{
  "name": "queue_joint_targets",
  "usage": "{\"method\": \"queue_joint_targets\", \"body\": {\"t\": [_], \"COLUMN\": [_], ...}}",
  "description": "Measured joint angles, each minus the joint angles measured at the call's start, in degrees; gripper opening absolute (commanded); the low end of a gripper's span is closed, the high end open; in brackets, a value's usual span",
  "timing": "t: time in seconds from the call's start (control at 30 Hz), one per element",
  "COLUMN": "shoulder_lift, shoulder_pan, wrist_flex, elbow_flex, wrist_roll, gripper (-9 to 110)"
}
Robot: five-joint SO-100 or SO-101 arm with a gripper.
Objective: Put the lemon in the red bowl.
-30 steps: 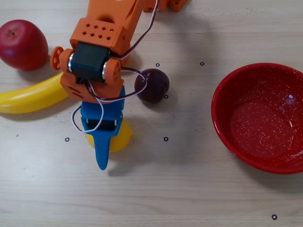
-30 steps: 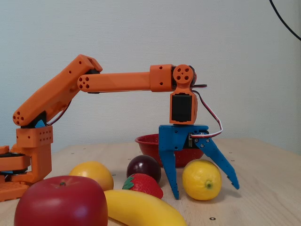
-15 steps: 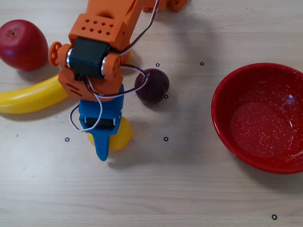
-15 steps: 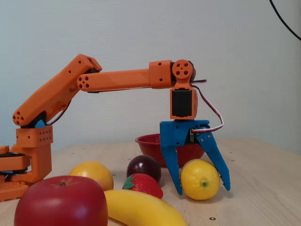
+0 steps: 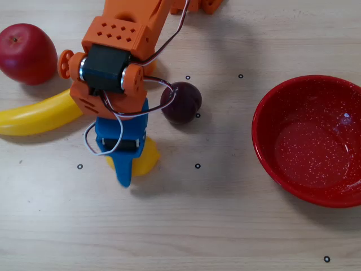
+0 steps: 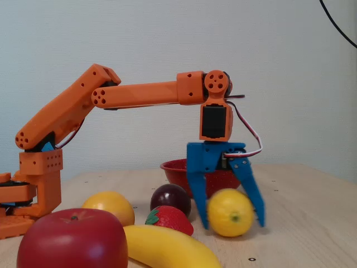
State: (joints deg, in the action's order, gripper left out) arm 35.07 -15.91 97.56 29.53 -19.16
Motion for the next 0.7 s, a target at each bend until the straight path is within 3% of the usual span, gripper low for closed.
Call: {"method": "queue_joint_targets", "body": {"t": [0.47,0.7], "shoulder_lift": [26.28,37.62], "shoulder_pan": [1.05,10.55], "wrist_flex": [5.62,5.71], "elbow_flex": [13.1,18.63], "wrist_roll": [4.04,9.84], "gripper": [0,0]}}
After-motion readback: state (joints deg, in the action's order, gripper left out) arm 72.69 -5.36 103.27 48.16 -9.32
